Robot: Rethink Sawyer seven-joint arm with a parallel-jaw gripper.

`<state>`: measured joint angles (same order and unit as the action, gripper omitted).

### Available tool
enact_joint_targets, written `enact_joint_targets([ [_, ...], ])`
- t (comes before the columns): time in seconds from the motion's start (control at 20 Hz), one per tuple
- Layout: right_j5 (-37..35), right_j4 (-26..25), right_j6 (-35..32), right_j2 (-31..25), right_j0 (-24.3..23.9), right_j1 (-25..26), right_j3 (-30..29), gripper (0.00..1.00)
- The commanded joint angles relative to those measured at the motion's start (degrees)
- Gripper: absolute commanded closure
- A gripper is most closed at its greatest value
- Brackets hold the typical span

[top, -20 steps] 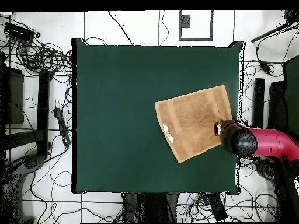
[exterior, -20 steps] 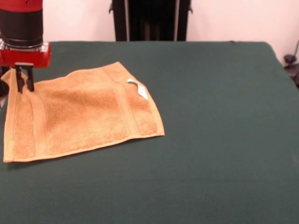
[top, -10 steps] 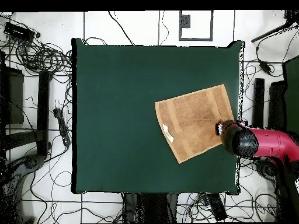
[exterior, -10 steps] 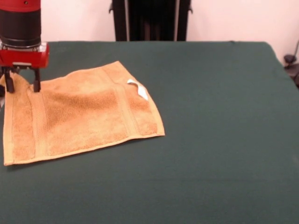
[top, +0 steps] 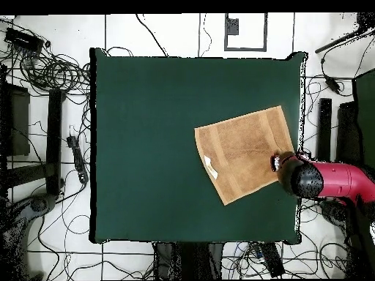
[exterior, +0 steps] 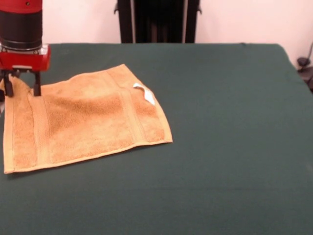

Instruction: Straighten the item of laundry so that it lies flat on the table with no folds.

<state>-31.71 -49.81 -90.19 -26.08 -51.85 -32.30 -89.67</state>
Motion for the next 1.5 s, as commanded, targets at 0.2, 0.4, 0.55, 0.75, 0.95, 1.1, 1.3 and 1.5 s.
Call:
enact_joint_targets([
  [0.2, 2.8, -1.5, 3.4, -2.3, 4.1, 0.7, -9.9, 0.00],
  [0.4, 5.9, -1.0, -4.4, 0.3, 6.5, -0.7, -13.9, 0.00],
  [0.55, 7.7, -0.3, -9.4, 2.8, 9.6, -1.8, -15.4, 0.00],
  [0.75, 10.8, 0.4, -15.4, 7.6, 14.6, -1.4, -15.5, 0.00],
  [0.95, 16.9, 1.8, -20.6, 13.5, 19.7, 2.4, -14.0, 0.00],
  [1.1, 20.7, 3.3, -21.8, 17.5, 22.8, 4.4, -12.8, 0.00],
  [1.3, 23.3, 5.8, -20.4, 20.1, 24.8, 6.8, -11.3, 0.00],
  [1.5, 31.8, 9.7, -23.9, 25.8, 29.7, 14.3, -7.3, 0.00],
])
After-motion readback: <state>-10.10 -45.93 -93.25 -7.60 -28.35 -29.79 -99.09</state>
